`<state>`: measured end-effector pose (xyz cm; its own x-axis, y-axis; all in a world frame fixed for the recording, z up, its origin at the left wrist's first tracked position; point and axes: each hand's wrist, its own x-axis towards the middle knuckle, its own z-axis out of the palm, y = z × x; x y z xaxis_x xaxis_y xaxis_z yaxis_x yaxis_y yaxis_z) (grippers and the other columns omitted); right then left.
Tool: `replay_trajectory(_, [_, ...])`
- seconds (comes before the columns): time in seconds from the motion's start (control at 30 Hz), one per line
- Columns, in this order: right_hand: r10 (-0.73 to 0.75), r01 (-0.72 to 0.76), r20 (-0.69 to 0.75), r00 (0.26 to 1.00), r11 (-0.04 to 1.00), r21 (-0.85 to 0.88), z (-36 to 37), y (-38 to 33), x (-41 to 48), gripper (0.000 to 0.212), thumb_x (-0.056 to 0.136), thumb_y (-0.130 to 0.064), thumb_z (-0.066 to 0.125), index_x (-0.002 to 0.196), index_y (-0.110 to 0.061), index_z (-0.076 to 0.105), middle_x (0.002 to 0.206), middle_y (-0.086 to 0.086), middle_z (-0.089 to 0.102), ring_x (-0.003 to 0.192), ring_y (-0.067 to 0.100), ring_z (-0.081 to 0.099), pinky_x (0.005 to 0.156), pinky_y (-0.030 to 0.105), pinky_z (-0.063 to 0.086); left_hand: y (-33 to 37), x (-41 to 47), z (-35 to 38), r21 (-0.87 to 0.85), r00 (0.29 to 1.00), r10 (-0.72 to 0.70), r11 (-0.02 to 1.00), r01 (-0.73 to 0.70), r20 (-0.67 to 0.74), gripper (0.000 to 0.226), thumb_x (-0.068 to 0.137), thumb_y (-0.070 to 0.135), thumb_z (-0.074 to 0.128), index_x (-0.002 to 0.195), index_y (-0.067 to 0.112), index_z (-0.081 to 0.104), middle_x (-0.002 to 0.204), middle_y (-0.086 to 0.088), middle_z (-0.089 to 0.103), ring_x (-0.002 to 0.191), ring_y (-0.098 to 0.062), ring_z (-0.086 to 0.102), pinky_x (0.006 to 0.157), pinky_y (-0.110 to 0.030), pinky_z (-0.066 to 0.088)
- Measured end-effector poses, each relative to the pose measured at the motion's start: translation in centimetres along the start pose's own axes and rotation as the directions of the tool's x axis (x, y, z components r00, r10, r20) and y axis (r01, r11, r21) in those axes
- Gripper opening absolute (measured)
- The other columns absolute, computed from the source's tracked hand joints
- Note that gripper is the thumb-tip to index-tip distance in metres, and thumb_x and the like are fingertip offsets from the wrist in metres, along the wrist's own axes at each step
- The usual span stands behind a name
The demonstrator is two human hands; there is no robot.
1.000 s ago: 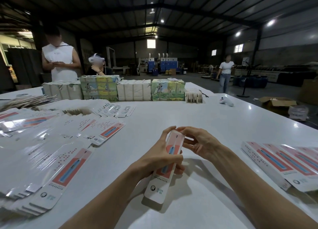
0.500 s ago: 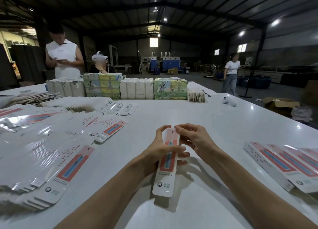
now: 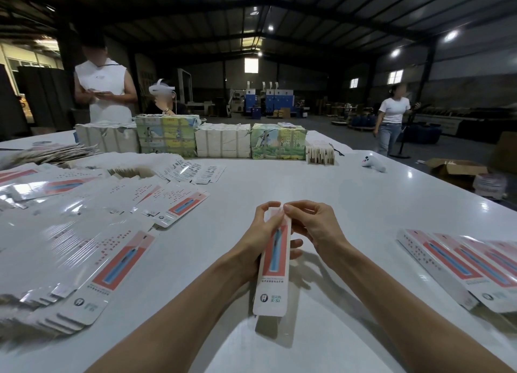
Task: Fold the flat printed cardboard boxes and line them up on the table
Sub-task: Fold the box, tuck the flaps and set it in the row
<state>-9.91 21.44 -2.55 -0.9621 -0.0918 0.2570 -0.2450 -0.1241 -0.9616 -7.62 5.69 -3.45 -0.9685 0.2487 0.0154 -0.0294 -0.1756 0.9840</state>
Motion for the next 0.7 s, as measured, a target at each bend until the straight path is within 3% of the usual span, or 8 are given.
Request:
replay_trajectory(0.13, [-0.014,0.015,0.03,0.999,1.0,-0.023,-0.08,0.08,0.0,0.017,0.095,-0.02,0.076,0.102,-0.005,0.081,0.096,0.021,0.078,0.089,0.037,0.077,0.089,0.043,0.063,-0.25,-0.08,-0.16,0.067,1.0,0.015,0.998,-0.014,-0.017,0.025,0.107,0.045,0.054,0.13,0.038,0.046,0.101,-0.015,0.072,0.078,-0.026,0.079,0.065,-0.035,0.062])
replay_trajectory(0.4, [-0.008,0.008,-0.005,1.0,0.995,-0.095,0.02,0.14,0.03,0.021,0.099,-0.016,0.071,0.099,0.004,0.076,0.093,0.023,0.077,0.088,0.04,0.077,0.088,0.043,0.063,-0.56,0.08,0.04,0.071,0.999,0.0,0.997,0.003,-0.052,0.026,0.107,0.042,0.057,0.129,0.034,0.047,0.108,-0.019,0.072,0.081,-0.029,0.079,0.066,-0.038,0.064])
replay_trajectory(0.57, [0.002,-0.001,0.012,1.0,0.997,-0.083,0.06,0.31,-0.11,0.024,0.099,-0.02,0.072,0.101,0.003,0.077,0.094,0.02,0.078,0.086,0.036,0.077,0.083,0.035,0.063,-0.61,0.05,0.05,0.063,0.997,-0.012,0.998,0.016,-0.075,0.021,0.107,0.041,0.056,0.125,0.033,0.048,0.109,-0.018,0.072,0.079,-0.027,0.08,0.062,-0.035,0.063])
replay_trajectory(0.63, [-0.007,0.008,0.008,1.0,0.993,-0.116,0.22,0.41,-0.11,0.025,0.1,-0.025,0.07,0.105,-0.001,0.076,0.097,0.017,0.078,0.089,0.034,0.078,0.086,0.037,0.063,-0.7,0.21,0.28,0.058,0.995,0.004,0.998,0.002,-0.096,0.021,0.107,0.042,0.056,0.125,0.033,0.048,0.107,-0.017,0.073,0.079,-0.026,0.08,0.063,-0.034,0.063])
replay_trajectory(0.7, [-0.047,0.049,0.012,0.999,0.965,-0.258,0.67,0.39,-0.14,0.028,0.103,-0.032,0.066,0.12,-0.01,0.072,0.108,0.007,0.078,0.093,0.026,0.078,0.082,0.032,0.064,-0.73,0.46,0.57,0.001,0.993,0.018,1.0,-0.018,-0.12,0.028,0.108,0.044,0.054,0.13,0.03,0.045,0.106,-0.018,0.071,0.081,-0.027,0.078,0.073,-0.041,0.066])
